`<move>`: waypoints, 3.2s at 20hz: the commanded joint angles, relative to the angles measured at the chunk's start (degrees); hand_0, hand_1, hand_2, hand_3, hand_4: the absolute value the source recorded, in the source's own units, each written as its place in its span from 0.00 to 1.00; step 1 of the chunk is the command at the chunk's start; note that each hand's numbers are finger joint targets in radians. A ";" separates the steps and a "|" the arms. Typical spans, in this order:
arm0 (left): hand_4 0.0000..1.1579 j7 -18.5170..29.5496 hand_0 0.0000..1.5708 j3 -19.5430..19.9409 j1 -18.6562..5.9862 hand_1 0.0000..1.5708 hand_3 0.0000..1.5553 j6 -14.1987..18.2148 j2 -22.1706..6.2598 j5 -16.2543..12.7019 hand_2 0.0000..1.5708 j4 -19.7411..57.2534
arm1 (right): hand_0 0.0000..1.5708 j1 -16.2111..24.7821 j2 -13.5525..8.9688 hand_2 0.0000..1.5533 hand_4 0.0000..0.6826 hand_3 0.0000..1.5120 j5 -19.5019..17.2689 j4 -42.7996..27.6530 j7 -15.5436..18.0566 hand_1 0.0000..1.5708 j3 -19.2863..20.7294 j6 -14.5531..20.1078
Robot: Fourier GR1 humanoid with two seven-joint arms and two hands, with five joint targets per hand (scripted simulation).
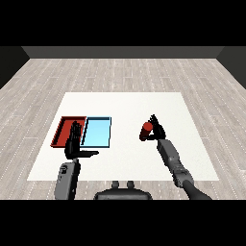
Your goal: Pick the red can and put it in the red box
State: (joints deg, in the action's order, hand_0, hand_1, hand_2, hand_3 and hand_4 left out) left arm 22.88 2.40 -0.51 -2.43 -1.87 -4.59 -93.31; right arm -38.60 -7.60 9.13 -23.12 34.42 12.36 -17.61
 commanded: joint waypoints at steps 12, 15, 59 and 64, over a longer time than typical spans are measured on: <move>0.00 3.63 0.00 2.80 -1.23 0.00 0.00 -1.57 -1.31 -1.40 0.00 4.82 | 0.00 -6.93 3.24 0.00 0.00 0.00 -1.40 7.03 0.51 0.00 0.17 3.01; 0.00 1.90 0.00 0.95 -2.63 0.00 0.00 -0.01 -0.27 0.13 0.00 3.00 | 0.00 -6.80 3.47 0.00 0.00 0.00 -2.21 10.61 3.60 0.00 0.55 4.51; 0.00 -8.32 0.00 -14.74 -4.20 0.00 0.00 7.16 1.86 2.73 0.00 2.44 | 0.92 11.10 7.40 0.92 0.96 0.92 -1.86 -44.20 -15.83 0.92 -18.83 28.43; 0.00 -9.71 0.00 -15.11 -8.54 0.00 0.00 7.89 1.87 1.13 0.00 4.48 | 0.92 15.30 7.54 0.92 0.96 0.91 0.18 -51.74 -17.96 0.92 -31.98 41.27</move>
State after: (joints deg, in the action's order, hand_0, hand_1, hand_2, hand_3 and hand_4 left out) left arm 14.60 -12.28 -6.19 5.14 -0.07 -2.35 -89.96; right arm -27.06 -0.92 8.58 -67.56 19.11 -11.99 15.76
